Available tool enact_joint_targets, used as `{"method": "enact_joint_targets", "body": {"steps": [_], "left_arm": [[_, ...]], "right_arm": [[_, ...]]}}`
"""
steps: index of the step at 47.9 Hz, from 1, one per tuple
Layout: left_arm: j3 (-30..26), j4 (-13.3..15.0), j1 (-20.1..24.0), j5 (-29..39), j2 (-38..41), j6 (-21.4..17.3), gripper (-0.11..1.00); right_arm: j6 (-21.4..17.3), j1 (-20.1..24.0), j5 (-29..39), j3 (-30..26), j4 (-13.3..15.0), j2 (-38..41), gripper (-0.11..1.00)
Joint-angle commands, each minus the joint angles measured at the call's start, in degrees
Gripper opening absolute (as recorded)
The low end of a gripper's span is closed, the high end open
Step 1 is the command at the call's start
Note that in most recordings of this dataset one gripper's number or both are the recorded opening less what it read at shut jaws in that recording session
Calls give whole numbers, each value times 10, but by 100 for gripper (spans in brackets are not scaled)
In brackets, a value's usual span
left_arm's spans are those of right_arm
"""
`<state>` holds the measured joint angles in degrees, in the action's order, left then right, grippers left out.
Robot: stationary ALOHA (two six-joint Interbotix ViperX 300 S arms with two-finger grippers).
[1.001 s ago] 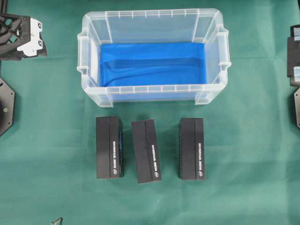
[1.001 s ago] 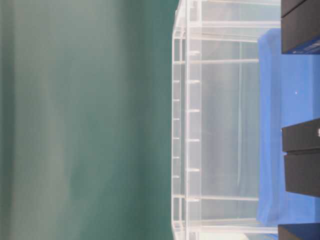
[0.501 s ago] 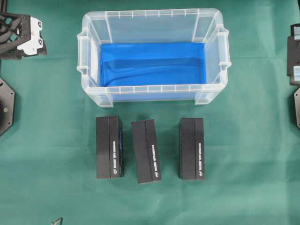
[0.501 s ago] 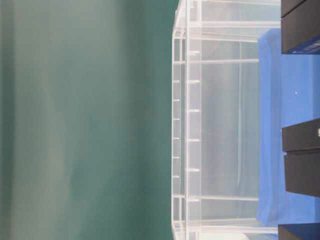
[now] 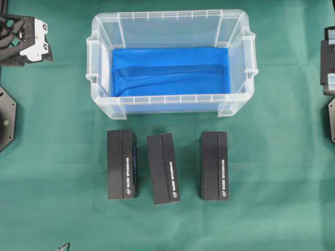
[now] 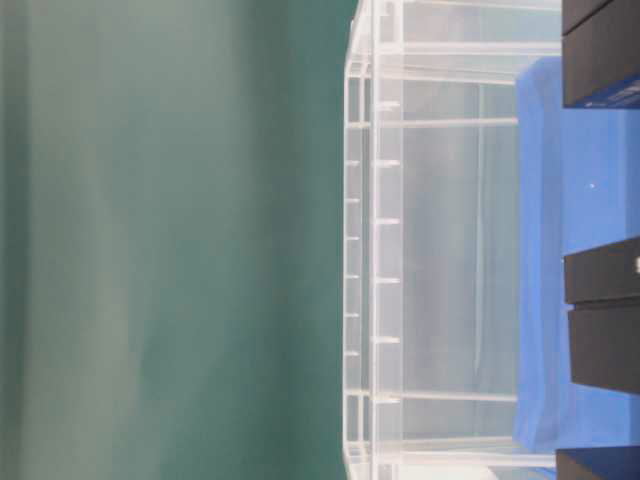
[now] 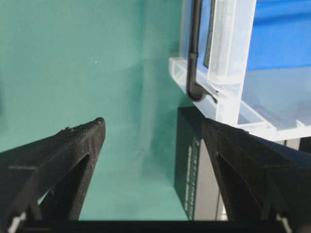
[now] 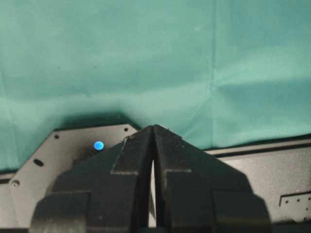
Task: Take the box out of the case with the left arm.
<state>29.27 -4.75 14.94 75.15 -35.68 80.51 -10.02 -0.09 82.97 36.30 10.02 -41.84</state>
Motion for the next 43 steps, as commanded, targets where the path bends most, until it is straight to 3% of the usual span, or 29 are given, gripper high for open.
{"method": "enact_joint_targets", "body": {"steps": [1,43], "left_arm": [[-5,-1,2,-3,-2,1,76],[2,-1,-1,-3,-7,3,76]], "right_arm": [[0,-1,1,-7,2,1,0],[-2,-1,-1,-6,2,1,0]]}}
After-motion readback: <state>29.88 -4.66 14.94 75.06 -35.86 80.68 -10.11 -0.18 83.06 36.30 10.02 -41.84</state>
